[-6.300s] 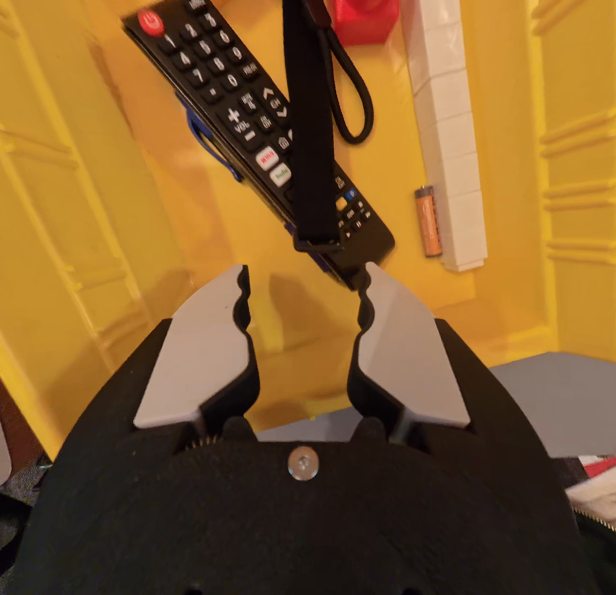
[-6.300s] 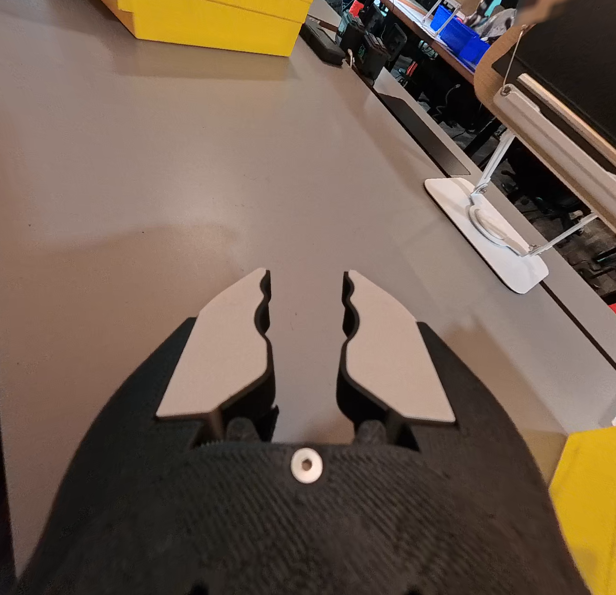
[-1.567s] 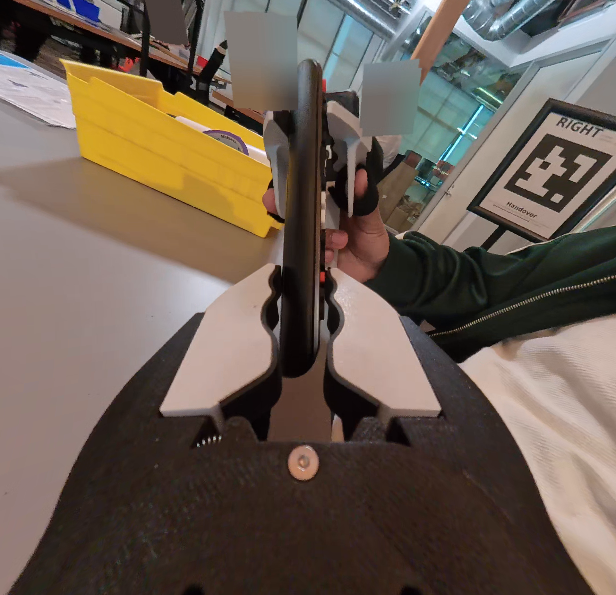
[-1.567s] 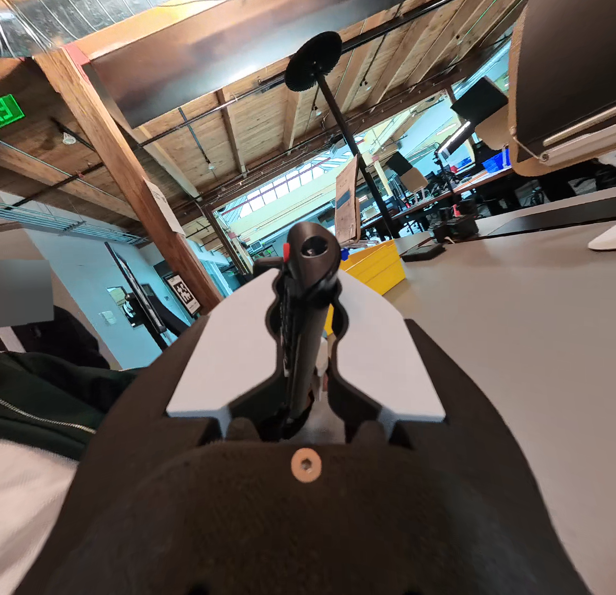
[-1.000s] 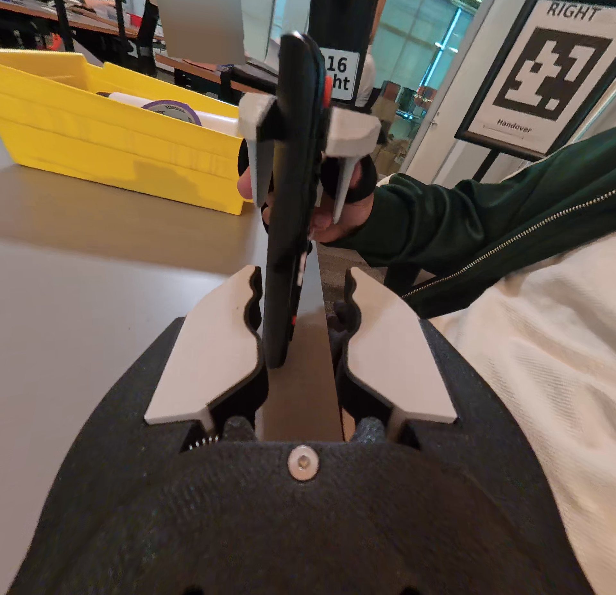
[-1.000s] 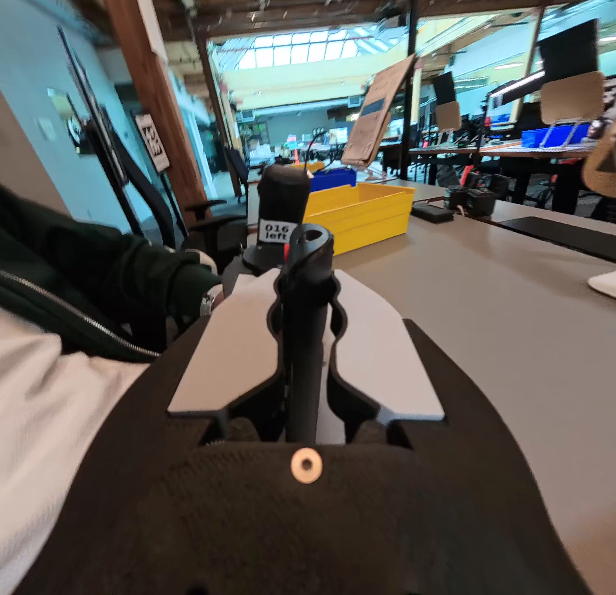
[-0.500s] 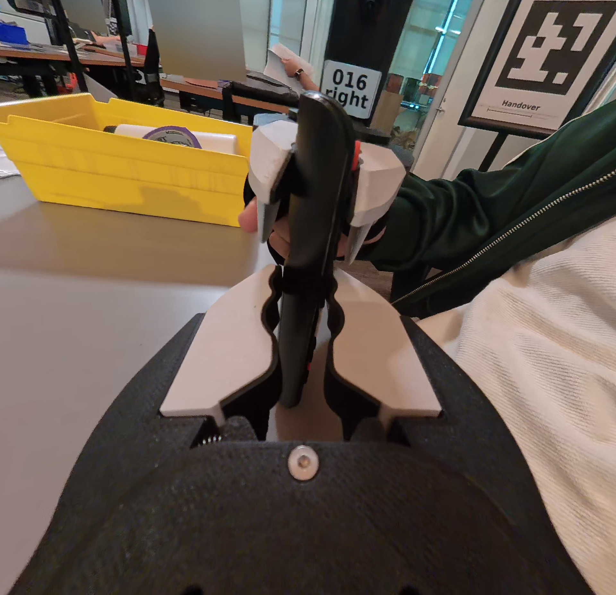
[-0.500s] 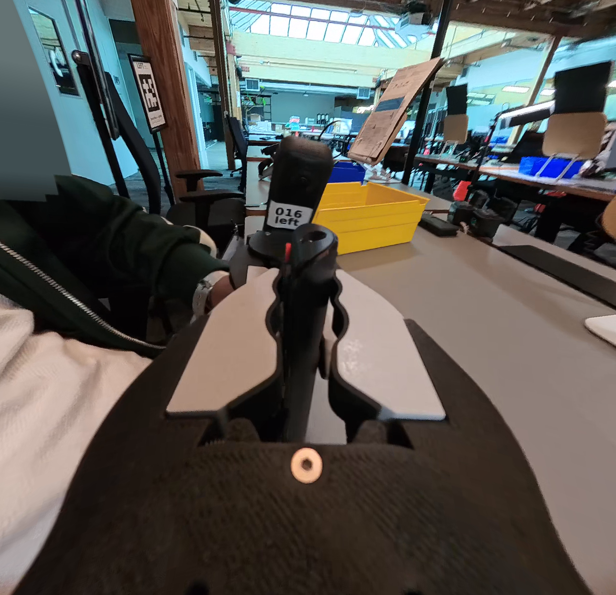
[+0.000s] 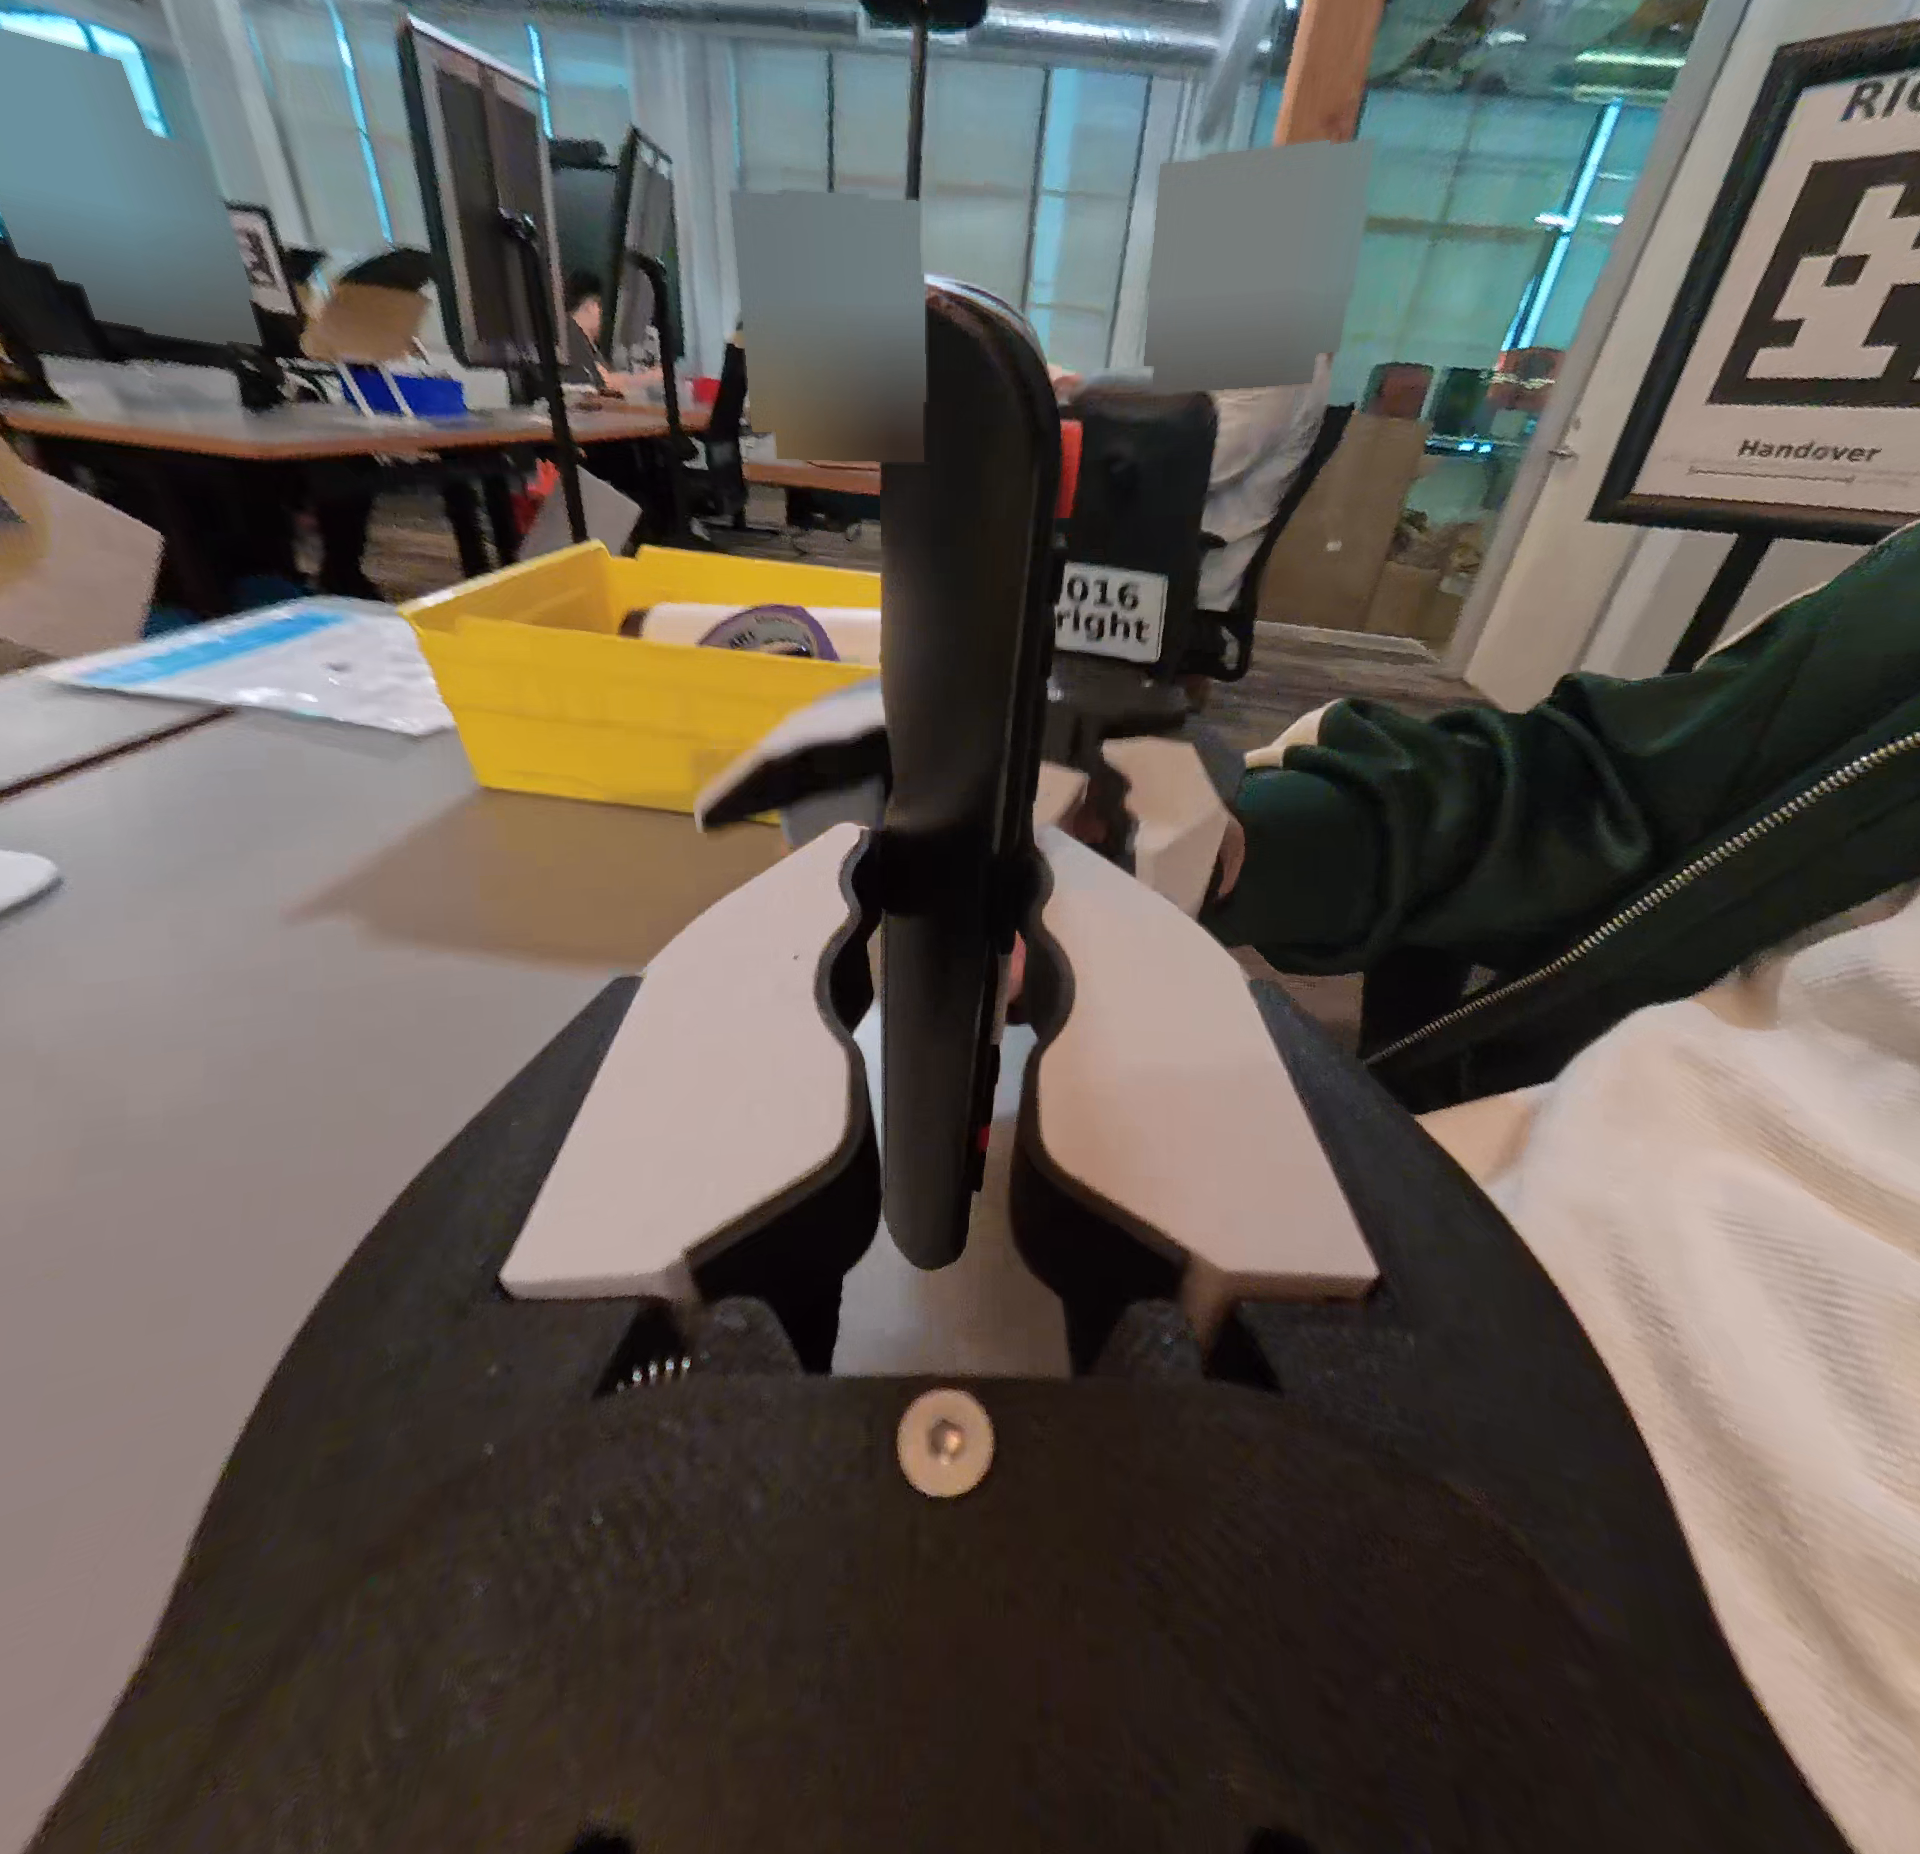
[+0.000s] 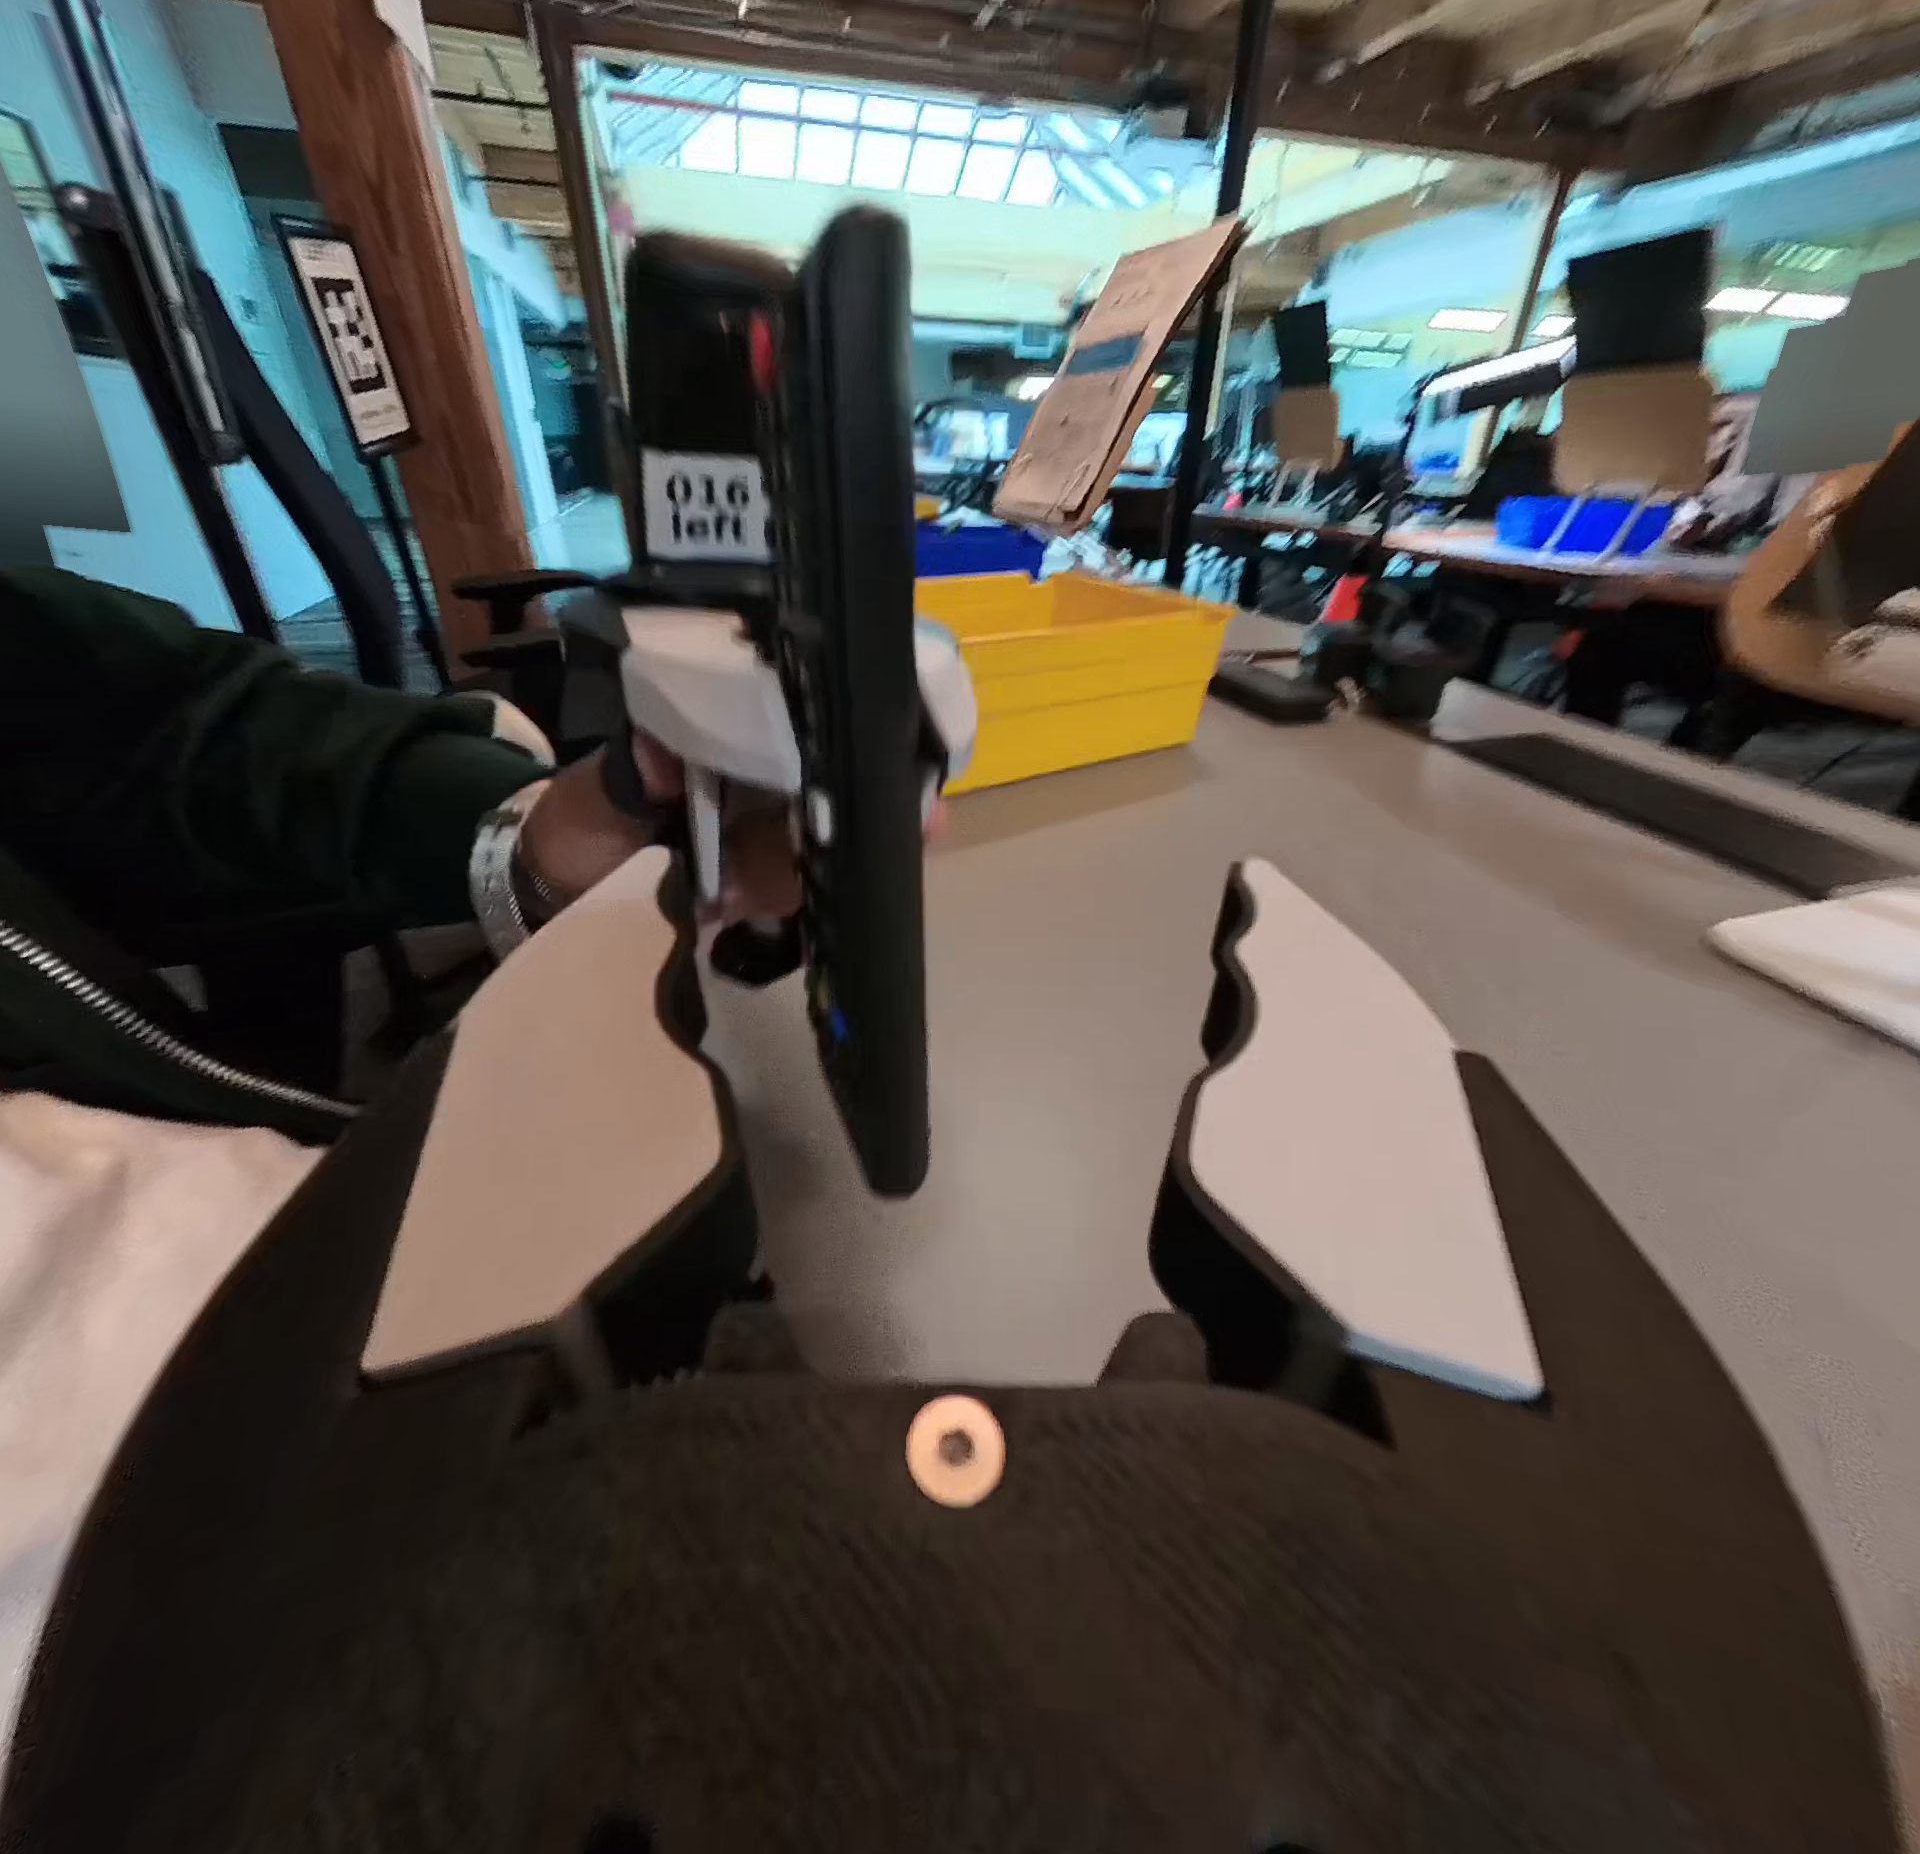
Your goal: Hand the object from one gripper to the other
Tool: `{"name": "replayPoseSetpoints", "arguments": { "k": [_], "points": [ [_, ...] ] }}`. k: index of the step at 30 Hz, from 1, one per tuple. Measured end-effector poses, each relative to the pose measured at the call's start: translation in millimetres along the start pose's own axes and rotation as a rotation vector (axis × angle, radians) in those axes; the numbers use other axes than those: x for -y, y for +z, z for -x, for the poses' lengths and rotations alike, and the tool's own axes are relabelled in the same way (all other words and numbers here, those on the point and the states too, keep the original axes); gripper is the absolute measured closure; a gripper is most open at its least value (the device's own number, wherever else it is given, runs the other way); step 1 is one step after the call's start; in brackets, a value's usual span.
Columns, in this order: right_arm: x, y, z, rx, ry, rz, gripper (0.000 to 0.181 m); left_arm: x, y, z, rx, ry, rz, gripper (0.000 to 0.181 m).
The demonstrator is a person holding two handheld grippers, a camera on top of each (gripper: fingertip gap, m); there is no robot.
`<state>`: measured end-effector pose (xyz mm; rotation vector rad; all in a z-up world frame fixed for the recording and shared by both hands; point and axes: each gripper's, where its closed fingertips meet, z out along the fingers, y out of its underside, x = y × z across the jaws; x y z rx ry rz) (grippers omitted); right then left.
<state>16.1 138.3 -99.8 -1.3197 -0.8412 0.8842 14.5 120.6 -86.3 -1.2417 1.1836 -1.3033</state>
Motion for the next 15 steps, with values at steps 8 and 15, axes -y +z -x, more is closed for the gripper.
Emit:
{"name": "replayPoseSetpoints", "arguments": {
  "k": [8, 15],
  "points": [
    [-28, 16, 22, 0.065, -0.048, 0.152, 0.117, 18, -3, -10, 0.026, 0.025, 0.014, 0.156],
    [-19, 15, 31, 0.114, -0.03, 0.1, 0.144, 26, -3, -13, 0.019, -0.009, 0.004, 0.156]
  ]
}}
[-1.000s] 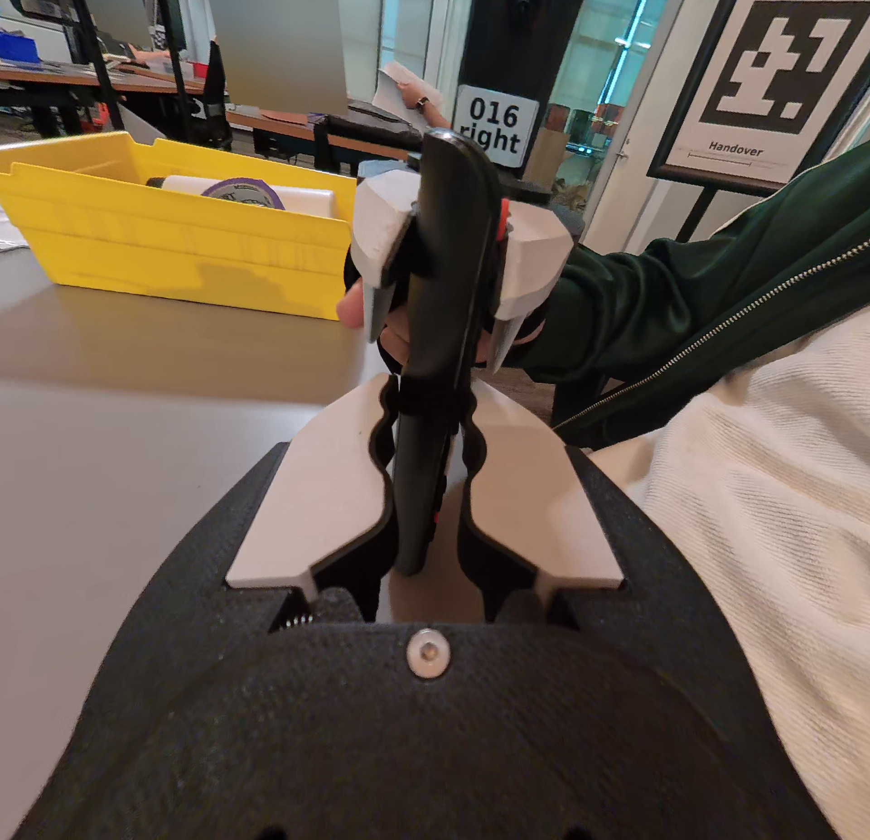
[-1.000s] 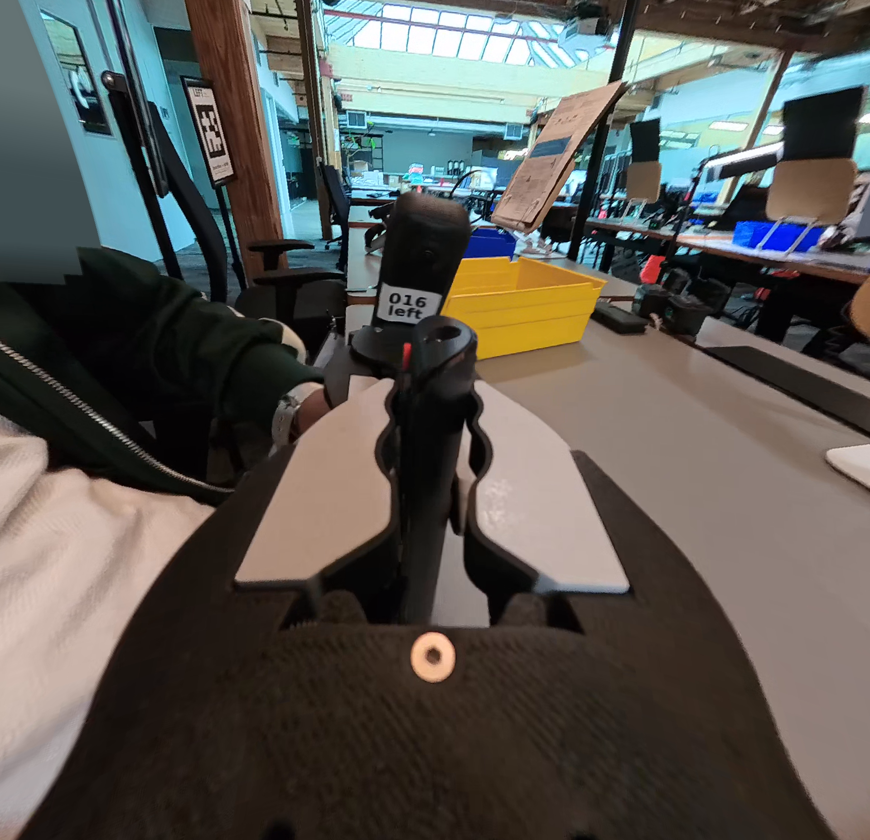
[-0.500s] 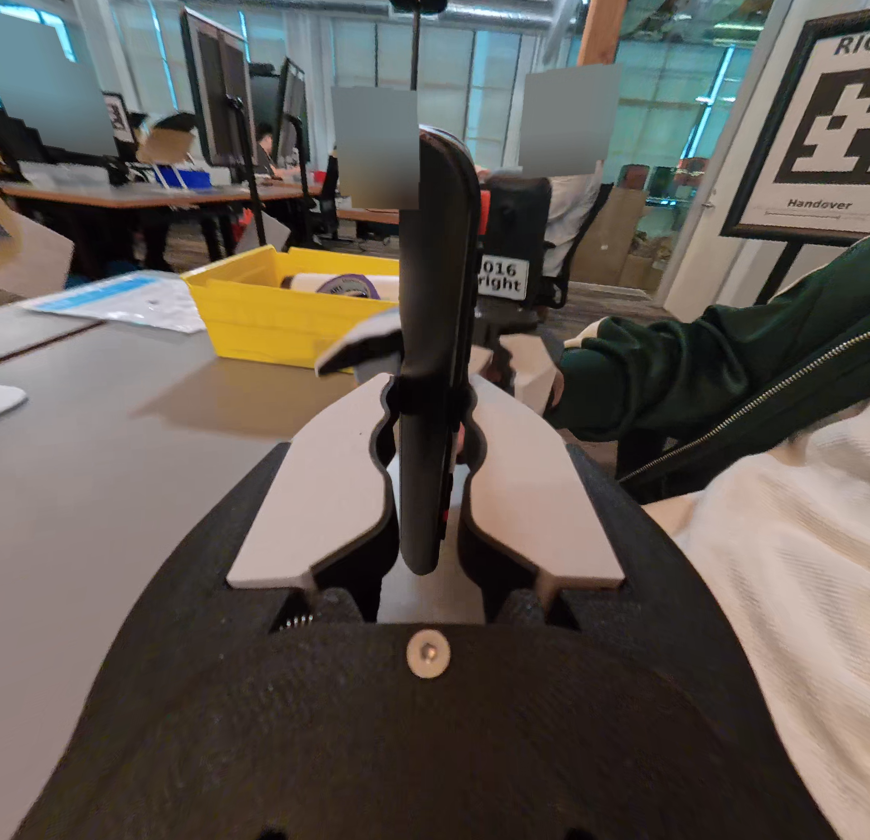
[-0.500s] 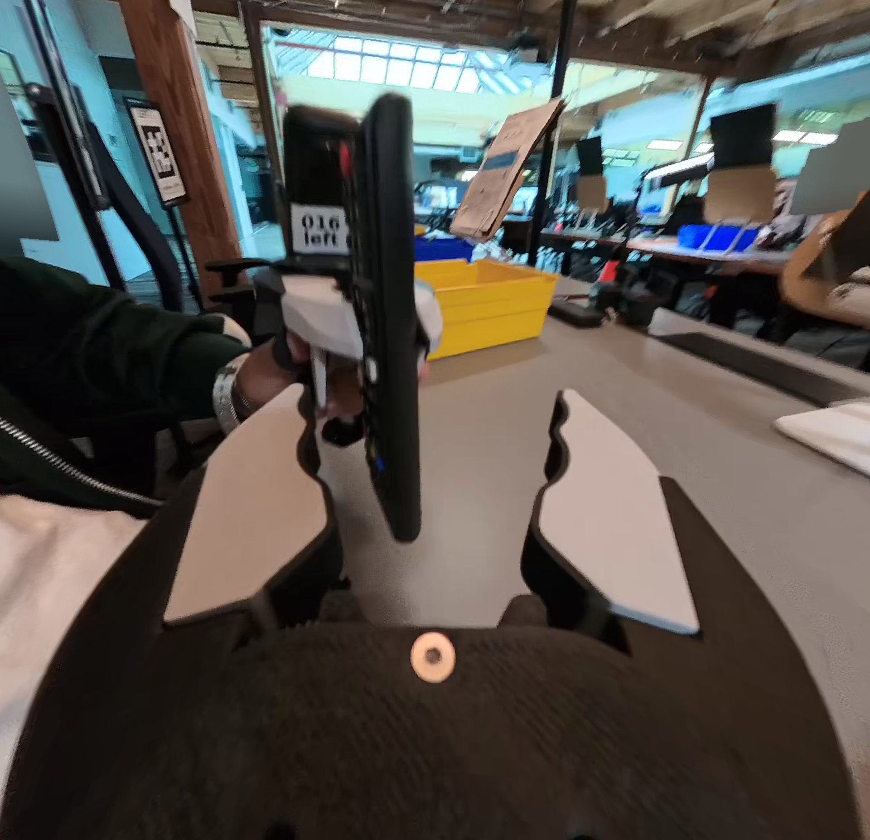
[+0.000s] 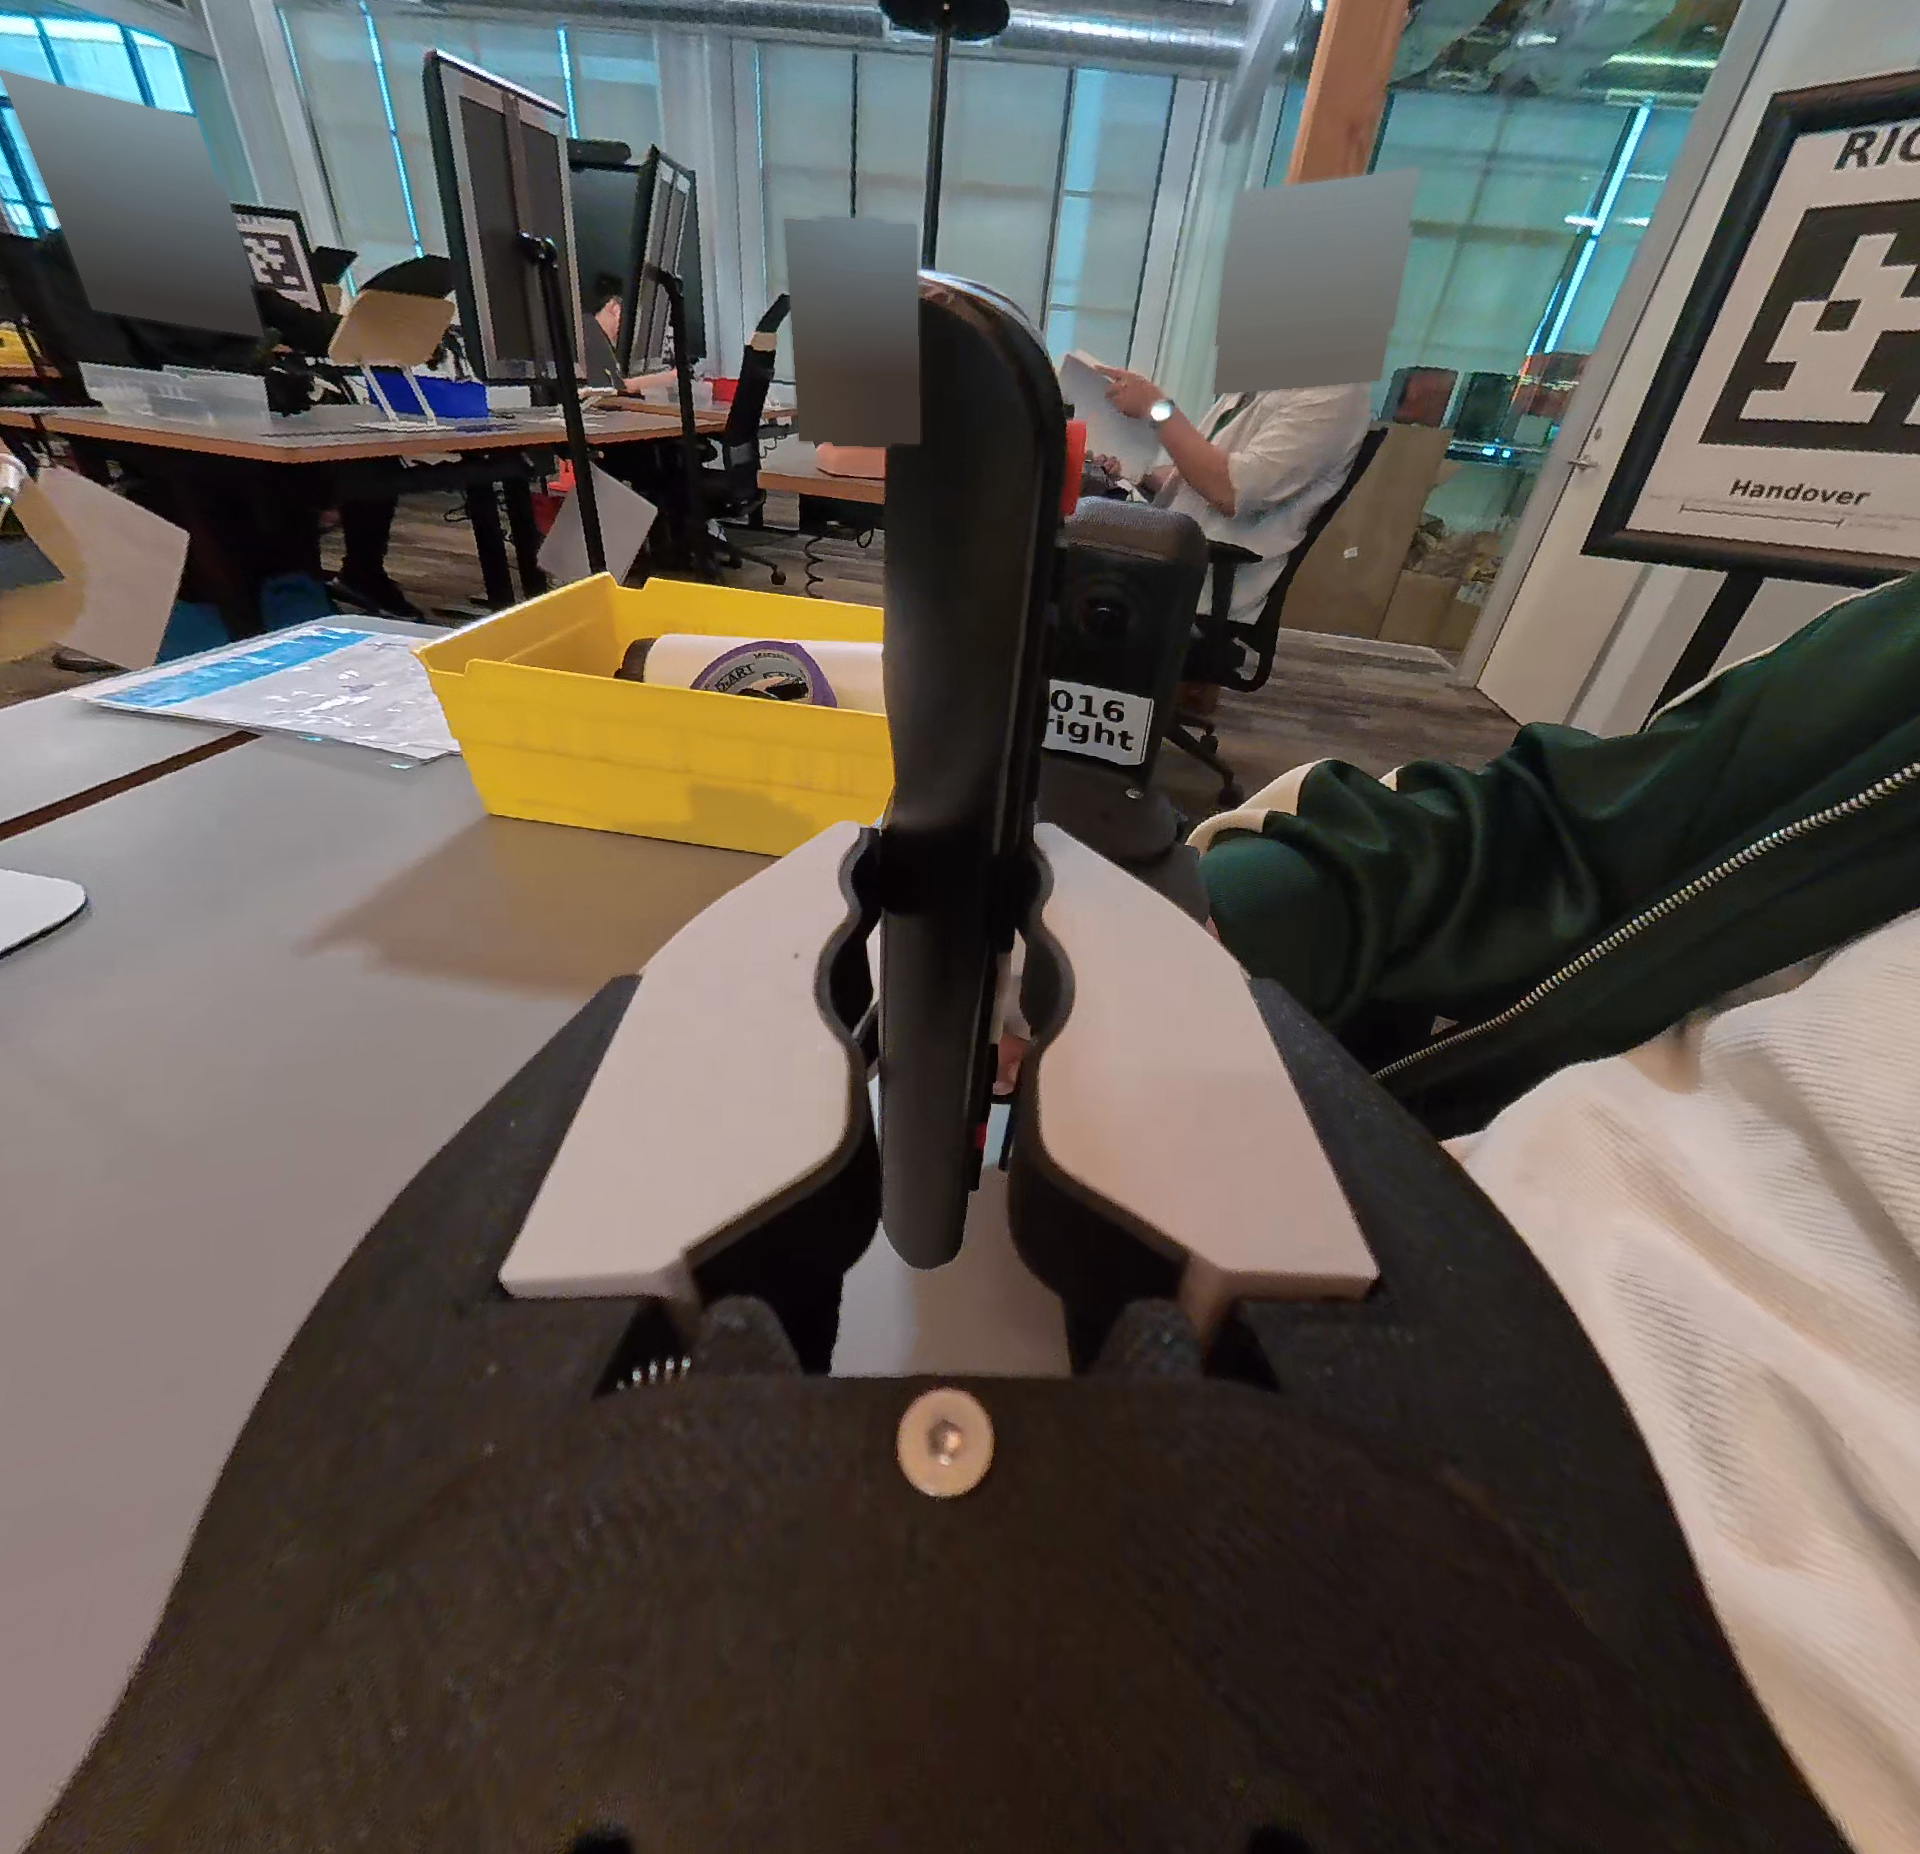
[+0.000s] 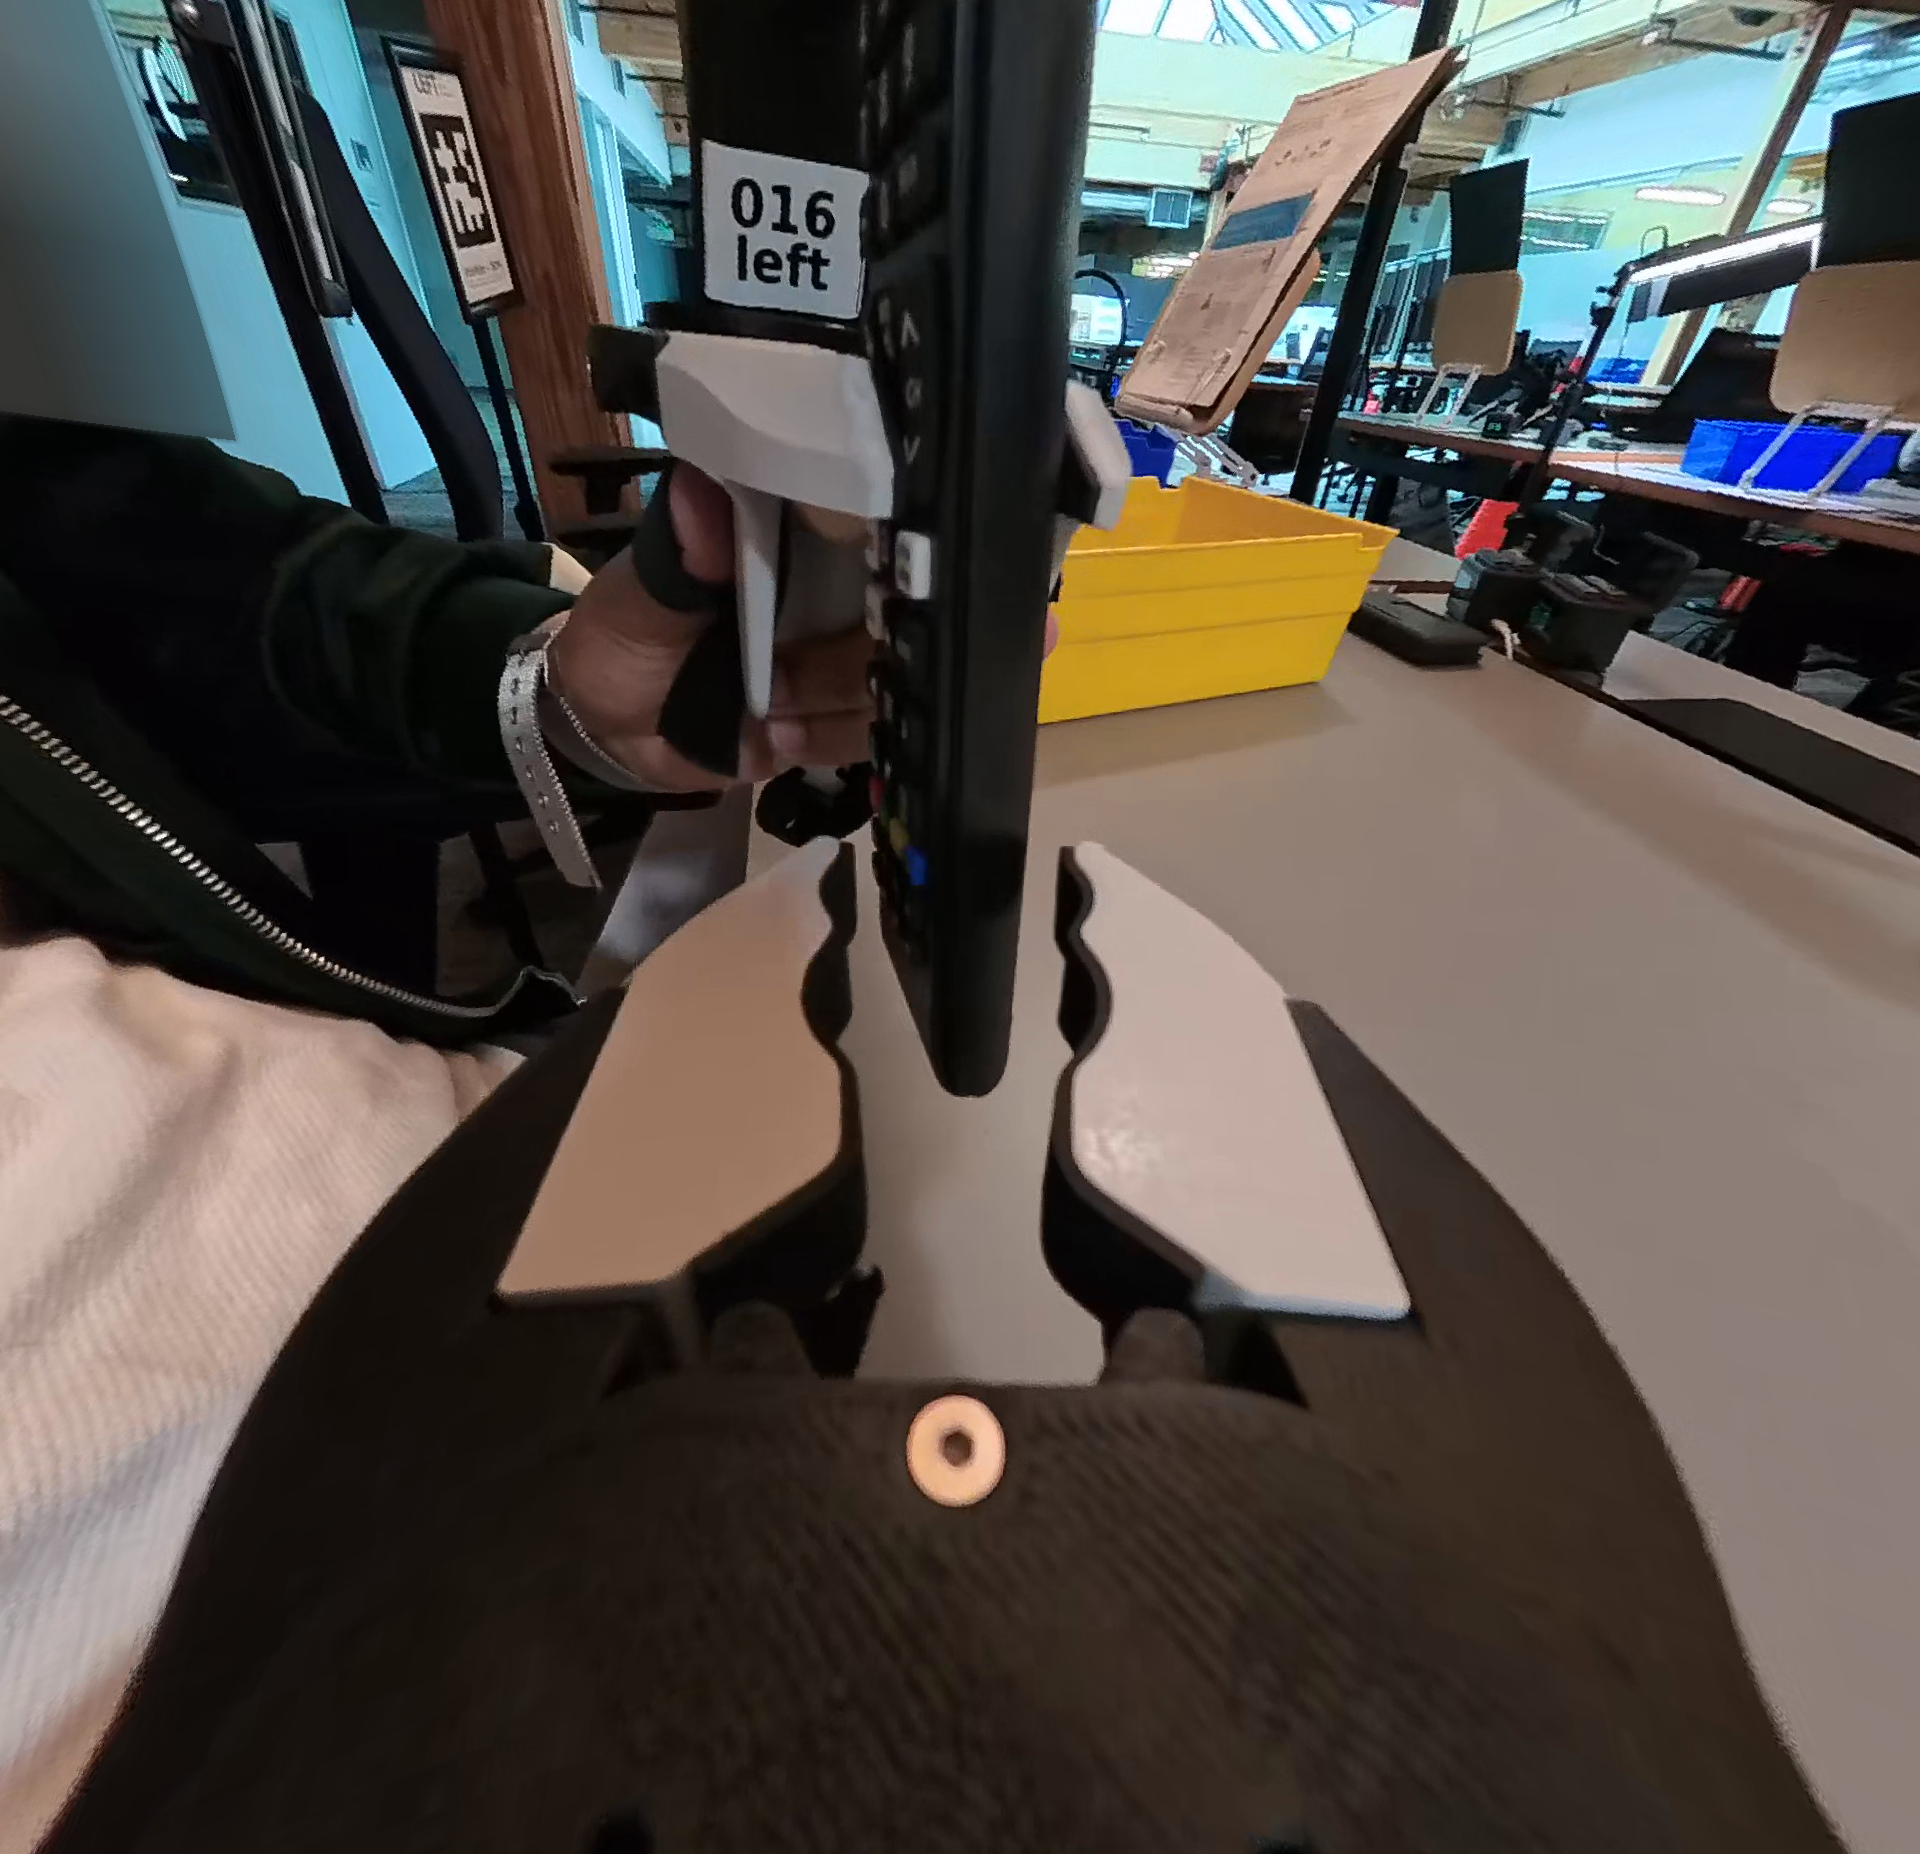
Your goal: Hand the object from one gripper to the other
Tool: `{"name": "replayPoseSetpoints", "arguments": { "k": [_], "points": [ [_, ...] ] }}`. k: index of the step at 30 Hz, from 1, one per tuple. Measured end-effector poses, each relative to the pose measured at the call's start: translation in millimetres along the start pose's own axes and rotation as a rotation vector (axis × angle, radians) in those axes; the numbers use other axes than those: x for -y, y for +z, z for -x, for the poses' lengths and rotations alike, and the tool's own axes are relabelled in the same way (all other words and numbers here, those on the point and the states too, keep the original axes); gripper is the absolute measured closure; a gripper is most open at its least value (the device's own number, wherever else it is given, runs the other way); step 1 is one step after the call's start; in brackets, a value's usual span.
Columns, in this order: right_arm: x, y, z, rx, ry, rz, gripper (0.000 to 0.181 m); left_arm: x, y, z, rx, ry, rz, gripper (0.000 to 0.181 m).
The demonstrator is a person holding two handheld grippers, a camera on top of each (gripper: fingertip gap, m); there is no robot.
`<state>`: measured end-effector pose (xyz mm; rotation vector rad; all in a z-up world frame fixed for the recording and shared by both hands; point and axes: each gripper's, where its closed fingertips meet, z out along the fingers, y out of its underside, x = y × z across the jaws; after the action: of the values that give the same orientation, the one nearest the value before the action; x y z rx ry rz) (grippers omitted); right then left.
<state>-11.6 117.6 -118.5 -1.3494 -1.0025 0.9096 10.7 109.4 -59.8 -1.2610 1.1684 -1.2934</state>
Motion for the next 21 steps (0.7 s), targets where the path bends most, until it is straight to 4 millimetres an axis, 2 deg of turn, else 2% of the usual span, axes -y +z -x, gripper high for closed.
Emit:
{"name": "replayPoseSetpoints", "arguments": {
  "k": [7, 16, 21],
  "points": [
    [3, 3, 5, 0.013, -0.003, -0.02, 0.153, 1, 1, -3, -0.015, -0.028, -0.005, 0.156],
    [10, 4, 9, 0.049, 0.083, -0.067, 0.157, 7, 4, -7, -0.026, -0.034, -0.02, 0.155],
    [12, 2, 7, 0.037, 0.062, -0.064, 0.157, 11, 1, -5, -0.022, -0.027, -0.042, 0.152]
  ]
}}
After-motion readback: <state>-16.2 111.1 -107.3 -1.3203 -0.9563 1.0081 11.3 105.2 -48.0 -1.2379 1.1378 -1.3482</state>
